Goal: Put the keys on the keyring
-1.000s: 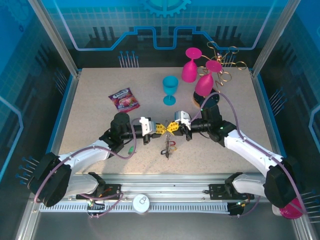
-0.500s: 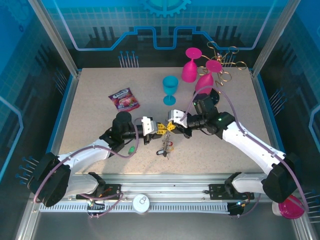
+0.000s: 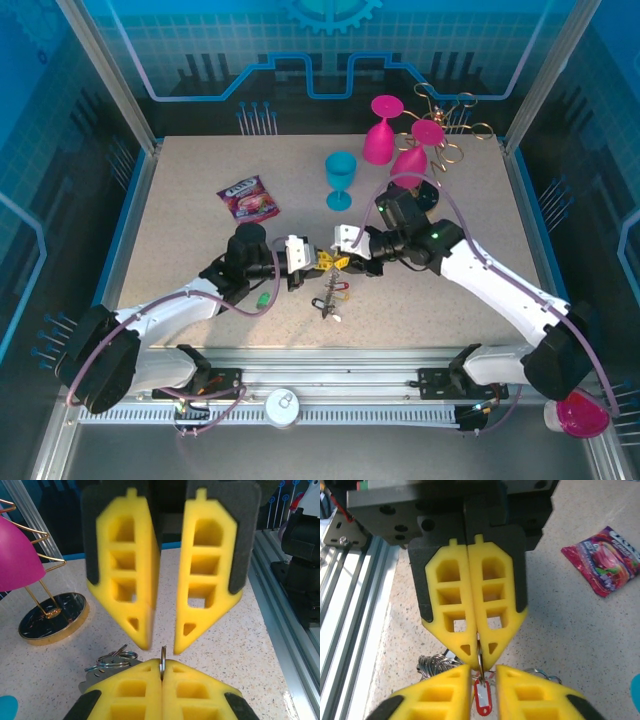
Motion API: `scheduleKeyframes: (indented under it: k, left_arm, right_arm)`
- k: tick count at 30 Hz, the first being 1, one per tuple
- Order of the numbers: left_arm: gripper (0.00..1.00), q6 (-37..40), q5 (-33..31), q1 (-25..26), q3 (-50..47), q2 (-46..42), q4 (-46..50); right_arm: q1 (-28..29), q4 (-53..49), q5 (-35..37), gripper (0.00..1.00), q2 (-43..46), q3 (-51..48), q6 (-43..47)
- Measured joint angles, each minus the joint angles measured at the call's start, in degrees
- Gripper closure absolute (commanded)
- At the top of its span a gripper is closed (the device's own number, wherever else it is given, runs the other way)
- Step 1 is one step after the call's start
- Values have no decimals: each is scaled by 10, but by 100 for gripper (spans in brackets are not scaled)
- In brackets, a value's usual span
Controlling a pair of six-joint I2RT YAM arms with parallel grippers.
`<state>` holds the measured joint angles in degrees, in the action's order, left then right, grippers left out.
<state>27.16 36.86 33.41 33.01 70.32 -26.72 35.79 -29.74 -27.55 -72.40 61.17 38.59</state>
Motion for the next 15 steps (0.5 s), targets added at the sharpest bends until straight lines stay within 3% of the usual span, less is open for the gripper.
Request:
scheduleKeyframes:
  k: [6,15]
  left_arm:
    - [100,14,12,2,-17,-5,-38]
    - [100,56,53,2,-52,-6,-123]
  right_arm:
    - [-42,120,-49,73,87,-118,-31]
    - [-40,183,-86,74,88,-155,-31]
